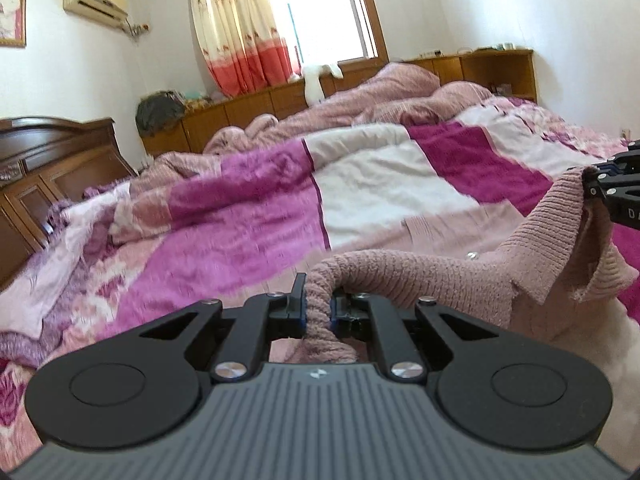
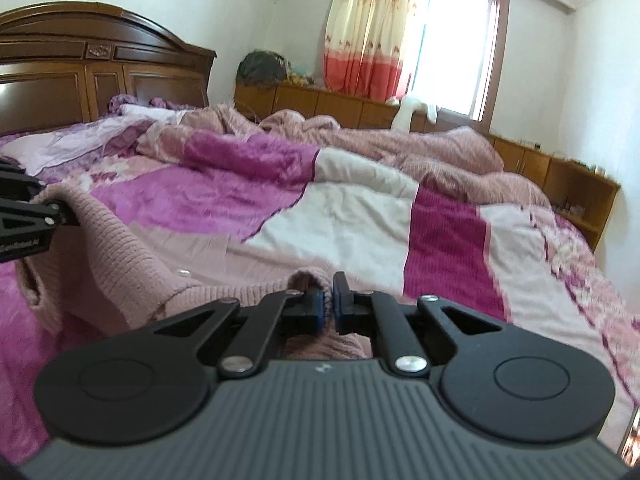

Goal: Fold small clothes
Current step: 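Close the left gripper on the hem while the right gripper holds it, then lift the hem with both grippers, lay it over toward the collar, open both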

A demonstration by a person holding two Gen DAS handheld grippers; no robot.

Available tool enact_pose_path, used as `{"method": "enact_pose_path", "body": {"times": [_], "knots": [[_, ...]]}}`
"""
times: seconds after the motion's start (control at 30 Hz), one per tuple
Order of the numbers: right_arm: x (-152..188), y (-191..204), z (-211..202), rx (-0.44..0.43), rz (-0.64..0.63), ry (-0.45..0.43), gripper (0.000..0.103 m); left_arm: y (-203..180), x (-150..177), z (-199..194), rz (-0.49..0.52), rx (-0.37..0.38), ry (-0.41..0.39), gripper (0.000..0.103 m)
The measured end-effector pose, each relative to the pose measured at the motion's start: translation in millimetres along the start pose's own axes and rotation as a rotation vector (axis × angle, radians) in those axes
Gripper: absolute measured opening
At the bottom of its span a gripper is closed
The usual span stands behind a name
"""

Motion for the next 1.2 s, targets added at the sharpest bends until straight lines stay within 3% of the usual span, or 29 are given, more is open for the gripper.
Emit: {"method": "enact_pose_path", "body": {"times": [0.2, 0.4, 0.67, 0.9, 1.03, 1.13, 1.2], "knots": [[-34, -4, 32, 0.027, -0.032, -0.053, 0.005, 19, -30, 31, 0.017, -0.043, -0.033, 0.010], [-50, 1, 82, 0.045, -0.090, -0.068, 0.005, 35, -43, 86, 0.022, -0.074, -0.015, 0.010], [-14, 16, 174, 0.042, -0.157, 0.033, 0.005, 45, -13, 184, -0.031, -0.047, 0.111, 0.010], [33, 11, 235, 0.045, -0.167, 0.184, 0.007, 32, 38, 264, 0.008, -0.001, 0.252, 0.012], [59, 3, 256, 0.029, -0.124, 0.278, 0.008, 31, 55, 282, -0.030, 0.031, 0.286, 0.012], [62, 3, 259, 0.031, -0.102, 0.291, 0.008, 30, 55, 283, -0.034, 0.037, 0.286, 0.013], [61, 3, 257, 0.036, -0.092, 0.293, 0.008, 33, 54, 281, -0.037, 0.039, 0.287, 0.024]]}}
Point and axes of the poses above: each gripper's, at about its wrist camera, not at the fingertips, and z roughly the way its jaws point, y to its left, x to its underside, the point moved 9 cm from there along z, roughly the way its jaws point, and after that the axes turned 10 degrees about z, right-handed, at the moved point
